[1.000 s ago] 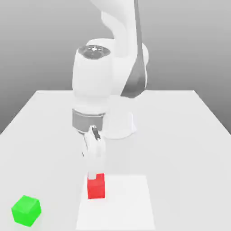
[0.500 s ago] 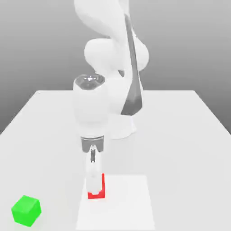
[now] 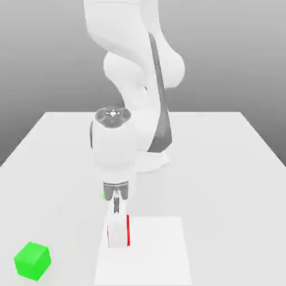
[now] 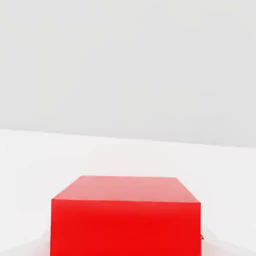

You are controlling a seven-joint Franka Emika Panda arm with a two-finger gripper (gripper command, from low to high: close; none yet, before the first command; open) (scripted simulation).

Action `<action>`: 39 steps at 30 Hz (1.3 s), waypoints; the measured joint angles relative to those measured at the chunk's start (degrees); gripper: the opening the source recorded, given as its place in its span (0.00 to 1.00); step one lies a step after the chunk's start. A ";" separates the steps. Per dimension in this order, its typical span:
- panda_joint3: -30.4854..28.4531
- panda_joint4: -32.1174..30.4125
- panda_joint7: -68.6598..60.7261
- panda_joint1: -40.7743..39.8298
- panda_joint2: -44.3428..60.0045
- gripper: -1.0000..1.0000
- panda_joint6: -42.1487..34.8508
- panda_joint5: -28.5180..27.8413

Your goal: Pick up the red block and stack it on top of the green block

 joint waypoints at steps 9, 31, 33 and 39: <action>3.99 -1.13 -6.63 -1.73 -7.87 0.00 -6.26 9.10; -2.94 17.48 -24.21 -10.08 -2.70 0.00 -20.09 11.25; -4.08 19.85 -25.15 -10.97 -1.36 0.00 -21.39 9.94; -6.61 22.27 -24.25 -10.60 8.10 1.00 -14.63 6.49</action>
